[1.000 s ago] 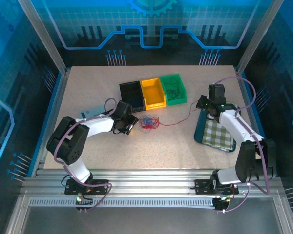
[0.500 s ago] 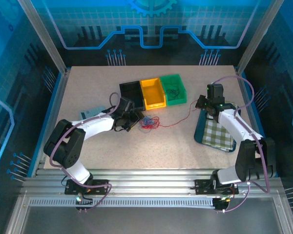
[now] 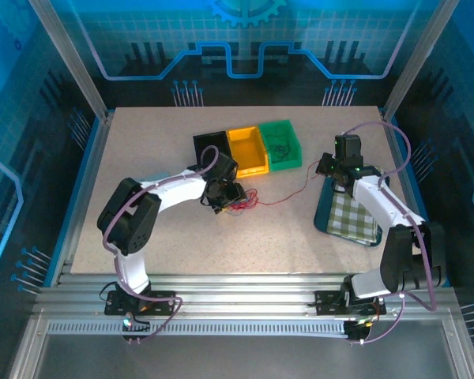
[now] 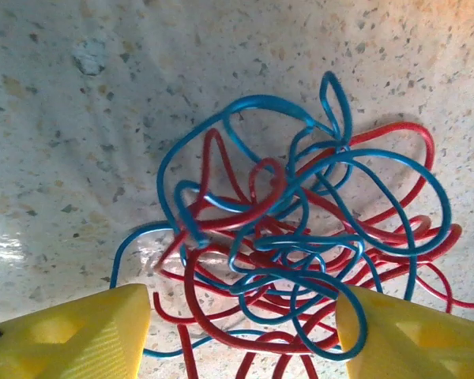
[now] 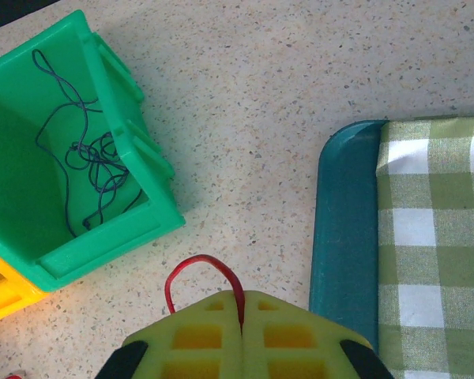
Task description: Untangle the cables
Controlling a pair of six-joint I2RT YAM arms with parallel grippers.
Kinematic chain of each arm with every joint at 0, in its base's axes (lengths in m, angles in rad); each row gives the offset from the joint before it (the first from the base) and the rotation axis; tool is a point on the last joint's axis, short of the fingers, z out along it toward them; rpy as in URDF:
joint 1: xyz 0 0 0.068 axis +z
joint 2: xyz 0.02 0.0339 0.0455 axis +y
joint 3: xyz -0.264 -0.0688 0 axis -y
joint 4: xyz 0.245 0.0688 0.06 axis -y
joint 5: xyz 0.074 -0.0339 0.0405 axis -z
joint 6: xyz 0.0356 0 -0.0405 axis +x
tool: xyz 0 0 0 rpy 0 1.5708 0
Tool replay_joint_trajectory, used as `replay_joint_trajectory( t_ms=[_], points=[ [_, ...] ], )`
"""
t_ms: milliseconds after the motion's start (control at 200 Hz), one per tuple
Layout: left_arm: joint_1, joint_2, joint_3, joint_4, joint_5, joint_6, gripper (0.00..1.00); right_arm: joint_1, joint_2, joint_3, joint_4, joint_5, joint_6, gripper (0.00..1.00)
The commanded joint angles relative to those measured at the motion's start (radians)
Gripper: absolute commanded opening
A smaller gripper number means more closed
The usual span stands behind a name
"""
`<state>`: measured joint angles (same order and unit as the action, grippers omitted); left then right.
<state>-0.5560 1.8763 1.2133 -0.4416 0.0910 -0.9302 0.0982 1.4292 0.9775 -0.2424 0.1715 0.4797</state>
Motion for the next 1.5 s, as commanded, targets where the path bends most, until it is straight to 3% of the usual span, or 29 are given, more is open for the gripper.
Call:
replay_joint_trajectory(
  t_ms=[0, 180, 320, 560, 856, 1026, 1176, 1276, 1496],
  points=[
    [-0.009, 0.042, 0.05, -0.104, -0.039, 0.034, 0.62, 0.008, -0.007, 0.035, 0.004, -0.019, -0.013, 0.0],
    [-0.01, 0.111, 0.097, -0.14, -0.064, 0.042, 0.49, 0.01, -0.018, 0.054, -0.007, -0.03, -0.015, 0.0],
    [-0.01, 0.158, 0.114, -0.156, -0.077, 0.048, 0.3, 0.011, -0.043, 0.08, -0.025, -0.016, -0.009, 0.0],
    [-0.001, 0.22, 0.104, -0.157, -0.068, 0.022, 0.0, 0.01, -0.073, 0.129, -0.106, 0.146, -0.026, 0.0],
    [0.011, 0.208, 0.068, -0.184, -0.128, 0.006, 0.0, 0.009, -0.147, 0.127, -0.141, 0.405, -0.033, 0.0],
    [0.026, 0.195, 0.015, -0.172, -0.141, -0.028, 0.0, 0.006, -0.178, 0.131, -0.131, 0.484, -0.034, 0.0],
    [0.03, 0.171, -0.017, -0.132, -0.134, -0.03, 0.0, 0.007, -0.183, 0.133, -0.07, 0.353, -0.082, 0.0],
    [0.032, 0.142, -0.053, -0.048, -0.095, -0.021, 0.0, 0.058, -0.172, 0.156, -0.017, 0.275, -0.136, 0.0],
    [0.031, 0.114, -0.069, 0.03, -0.025, -0.018, 0.0, 0.178, -0.12, 0.312, 0.005, 0.248, -0.213, 0.0]
  ],
)
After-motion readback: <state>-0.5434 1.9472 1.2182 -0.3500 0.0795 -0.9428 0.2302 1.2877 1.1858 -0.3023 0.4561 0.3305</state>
